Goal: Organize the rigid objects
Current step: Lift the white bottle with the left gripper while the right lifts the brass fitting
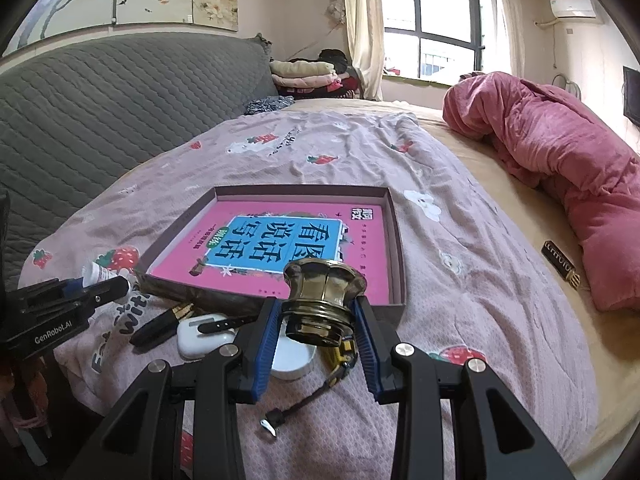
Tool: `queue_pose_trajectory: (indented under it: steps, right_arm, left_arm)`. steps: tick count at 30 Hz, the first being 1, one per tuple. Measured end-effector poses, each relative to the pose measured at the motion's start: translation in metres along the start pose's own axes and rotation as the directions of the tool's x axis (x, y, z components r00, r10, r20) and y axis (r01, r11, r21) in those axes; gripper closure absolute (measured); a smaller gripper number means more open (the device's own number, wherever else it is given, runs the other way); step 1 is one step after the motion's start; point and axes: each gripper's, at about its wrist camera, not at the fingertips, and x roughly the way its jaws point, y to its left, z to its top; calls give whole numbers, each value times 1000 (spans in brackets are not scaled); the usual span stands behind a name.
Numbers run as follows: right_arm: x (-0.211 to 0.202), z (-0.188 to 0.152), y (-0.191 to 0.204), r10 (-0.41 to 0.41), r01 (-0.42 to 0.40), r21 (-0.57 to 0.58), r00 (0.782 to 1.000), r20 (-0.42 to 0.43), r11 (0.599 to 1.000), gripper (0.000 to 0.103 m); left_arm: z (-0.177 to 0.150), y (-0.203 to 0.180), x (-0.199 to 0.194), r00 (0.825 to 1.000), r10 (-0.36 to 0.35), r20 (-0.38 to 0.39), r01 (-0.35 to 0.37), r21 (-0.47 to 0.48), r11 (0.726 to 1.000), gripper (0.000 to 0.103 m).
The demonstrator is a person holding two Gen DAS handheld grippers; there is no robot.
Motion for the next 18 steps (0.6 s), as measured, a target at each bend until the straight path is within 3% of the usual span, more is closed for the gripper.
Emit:
queue_pose_trajectory:
  steps: [18]
  right_arm:
    - [9,11,-4,20,-22,35,999,37,999,66]
  left_arm:
    - [9,-13,2,1000,-9,7,9,15,1000,76]
